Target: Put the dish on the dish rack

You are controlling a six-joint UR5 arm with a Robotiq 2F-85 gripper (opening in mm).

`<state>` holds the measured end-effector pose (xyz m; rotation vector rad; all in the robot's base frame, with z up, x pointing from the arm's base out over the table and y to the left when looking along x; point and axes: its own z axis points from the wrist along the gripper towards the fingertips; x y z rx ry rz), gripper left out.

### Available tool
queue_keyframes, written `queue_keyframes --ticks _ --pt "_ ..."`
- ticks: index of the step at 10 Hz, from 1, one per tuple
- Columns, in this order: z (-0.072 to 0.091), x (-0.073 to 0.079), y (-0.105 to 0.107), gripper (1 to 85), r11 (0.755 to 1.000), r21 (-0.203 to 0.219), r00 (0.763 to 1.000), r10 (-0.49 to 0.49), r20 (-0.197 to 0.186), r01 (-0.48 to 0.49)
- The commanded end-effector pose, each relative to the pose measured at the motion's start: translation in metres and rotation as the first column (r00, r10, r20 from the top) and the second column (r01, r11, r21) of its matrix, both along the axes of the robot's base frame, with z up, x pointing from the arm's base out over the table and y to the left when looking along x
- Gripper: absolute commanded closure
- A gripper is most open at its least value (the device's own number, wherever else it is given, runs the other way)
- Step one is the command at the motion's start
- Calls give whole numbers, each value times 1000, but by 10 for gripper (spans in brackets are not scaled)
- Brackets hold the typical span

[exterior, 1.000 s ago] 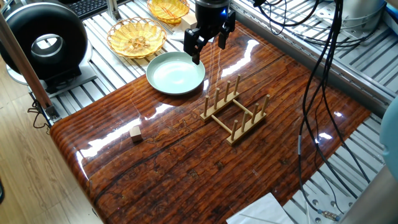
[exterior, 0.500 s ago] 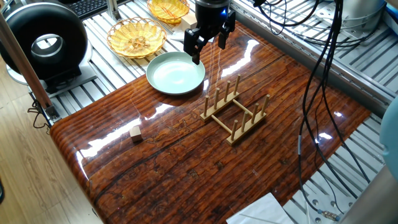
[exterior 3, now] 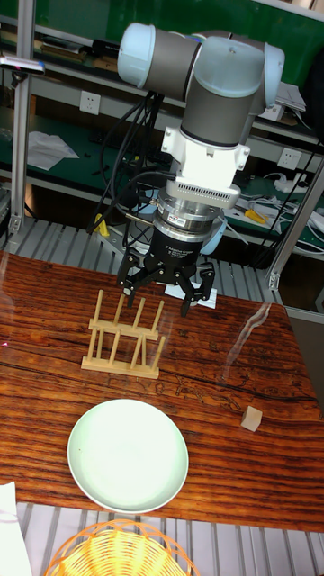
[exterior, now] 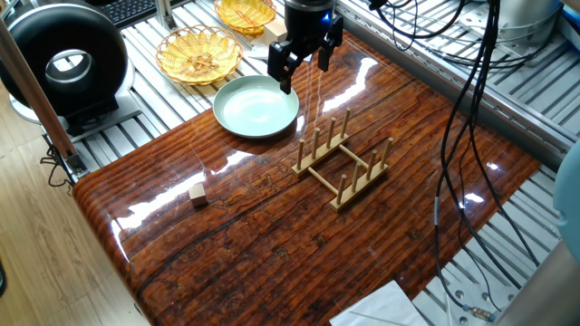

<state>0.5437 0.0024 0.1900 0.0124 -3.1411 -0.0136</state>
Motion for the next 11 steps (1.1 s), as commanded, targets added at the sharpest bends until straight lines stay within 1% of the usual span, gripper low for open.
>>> queue_keyframes --ticks 1,8,11 --pt "25 105 -37 847 956 -238 897 253 363 -173" --pt "23 106 -36 847 956 -238 897 253 363 -173" --pt "20 100 -38 847 953 -242 905 261 336 -185"
